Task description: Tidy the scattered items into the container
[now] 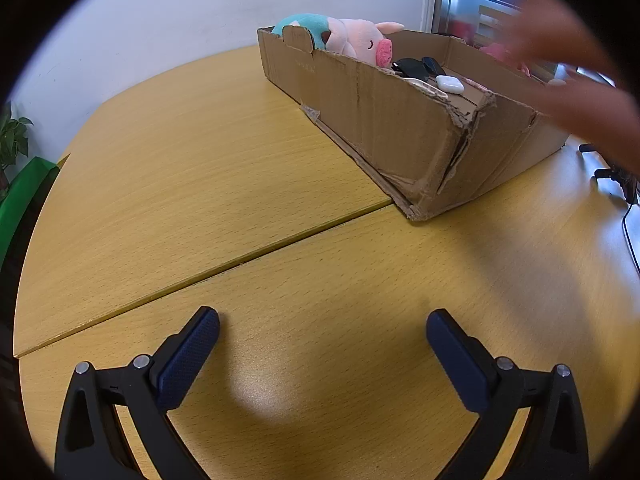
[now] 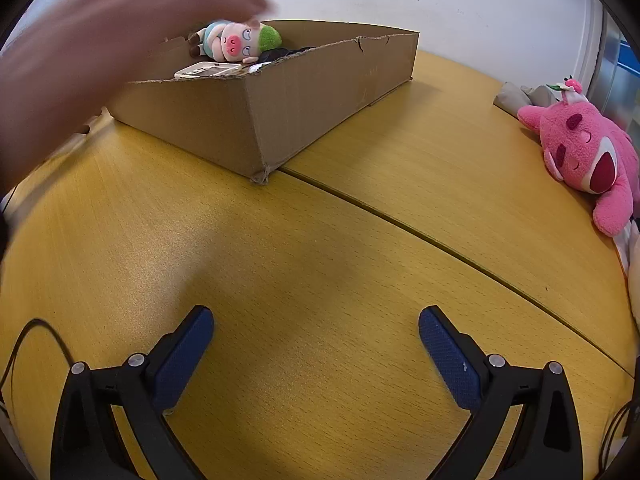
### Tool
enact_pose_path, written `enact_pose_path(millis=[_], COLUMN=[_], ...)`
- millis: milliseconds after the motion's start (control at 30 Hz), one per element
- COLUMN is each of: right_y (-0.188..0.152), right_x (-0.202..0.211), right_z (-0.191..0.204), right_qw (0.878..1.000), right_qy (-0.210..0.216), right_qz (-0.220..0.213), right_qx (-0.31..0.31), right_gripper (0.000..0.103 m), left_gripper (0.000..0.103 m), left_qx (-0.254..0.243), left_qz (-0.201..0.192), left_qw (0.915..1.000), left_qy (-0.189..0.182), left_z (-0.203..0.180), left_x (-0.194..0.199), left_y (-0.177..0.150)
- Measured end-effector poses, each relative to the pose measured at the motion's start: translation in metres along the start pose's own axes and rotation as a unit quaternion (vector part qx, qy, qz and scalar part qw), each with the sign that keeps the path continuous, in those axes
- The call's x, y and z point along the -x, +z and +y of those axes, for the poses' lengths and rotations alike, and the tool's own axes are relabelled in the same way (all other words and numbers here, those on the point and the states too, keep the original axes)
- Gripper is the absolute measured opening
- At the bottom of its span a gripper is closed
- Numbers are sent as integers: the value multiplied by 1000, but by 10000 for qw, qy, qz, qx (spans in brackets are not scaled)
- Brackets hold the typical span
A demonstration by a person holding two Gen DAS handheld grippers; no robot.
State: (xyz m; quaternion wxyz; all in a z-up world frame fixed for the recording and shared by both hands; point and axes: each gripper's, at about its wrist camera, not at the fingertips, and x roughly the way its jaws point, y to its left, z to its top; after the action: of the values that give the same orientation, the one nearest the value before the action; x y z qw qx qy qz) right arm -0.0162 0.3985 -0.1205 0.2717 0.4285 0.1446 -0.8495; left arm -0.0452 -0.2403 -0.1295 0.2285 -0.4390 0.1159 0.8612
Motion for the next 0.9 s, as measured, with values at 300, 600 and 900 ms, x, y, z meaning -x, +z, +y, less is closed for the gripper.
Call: enact_pose_path(millis=[300,600,900], right_y=[0,0,-1], right_x=[0,-1,-1], right_z=[-1,-1,-2], right_qw=[10000,10000,10000], right_qy=[3,0,-4], right_qz=[2,6,9], right_qx=[4,8,9], right_gripper=[103,103,103], left_gripper=[103,103,103], left_qx=[-6,-14,-18], left_qz=[1,5,6], left_qw=[10000,10000,10000], left_qy=[-1,-4,-7], left_z=[0,0,-1], left_x=[0,0,0], left_y=[0,1,2])
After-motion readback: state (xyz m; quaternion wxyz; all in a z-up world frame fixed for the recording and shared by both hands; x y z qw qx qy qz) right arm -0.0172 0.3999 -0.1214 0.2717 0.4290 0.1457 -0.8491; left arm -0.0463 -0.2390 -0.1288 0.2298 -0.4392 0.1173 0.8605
